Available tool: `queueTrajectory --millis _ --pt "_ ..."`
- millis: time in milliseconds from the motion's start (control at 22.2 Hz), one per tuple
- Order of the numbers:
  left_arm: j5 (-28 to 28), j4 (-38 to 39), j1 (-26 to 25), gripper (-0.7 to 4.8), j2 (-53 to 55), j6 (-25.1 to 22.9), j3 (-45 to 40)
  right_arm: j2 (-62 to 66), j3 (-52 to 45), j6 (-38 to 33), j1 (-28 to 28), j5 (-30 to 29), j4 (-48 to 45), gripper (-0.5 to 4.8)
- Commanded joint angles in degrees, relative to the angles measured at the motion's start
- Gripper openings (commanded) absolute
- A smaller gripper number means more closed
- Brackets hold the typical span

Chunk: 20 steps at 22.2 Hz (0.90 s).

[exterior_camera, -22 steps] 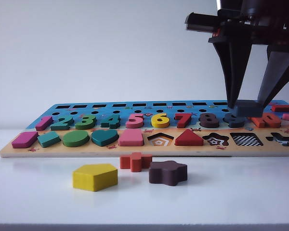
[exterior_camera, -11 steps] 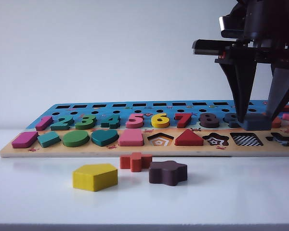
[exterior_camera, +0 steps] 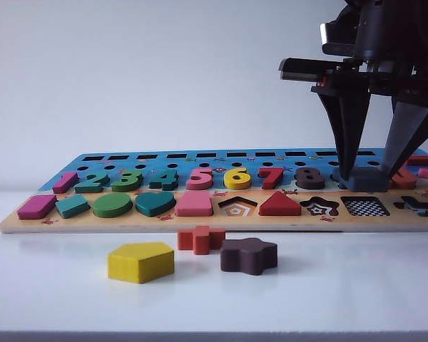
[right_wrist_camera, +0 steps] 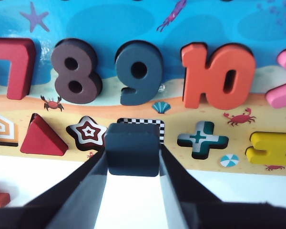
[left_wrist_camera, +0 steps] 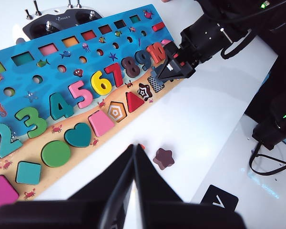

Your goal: Insert the cube into the slot.

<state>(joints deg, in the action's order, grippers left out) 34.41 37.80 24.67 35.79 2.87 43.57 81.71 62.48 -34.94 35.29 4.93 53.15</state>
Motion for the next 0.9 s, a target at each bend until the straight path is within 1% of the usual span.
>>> queueTrajectory --millis 45,902 --pt "0.26 -0.70 0.04 0.10 0.02 -0.28 0.13 0.26 0.04 0.09 0.02 -0.46 -0.61 0.04" --pt "0.26 -0.70 0.04 0.10 0.02 -0.28 0.13 0.87 0.04 0.11 0.00 -0.20 -1.31 0.05"
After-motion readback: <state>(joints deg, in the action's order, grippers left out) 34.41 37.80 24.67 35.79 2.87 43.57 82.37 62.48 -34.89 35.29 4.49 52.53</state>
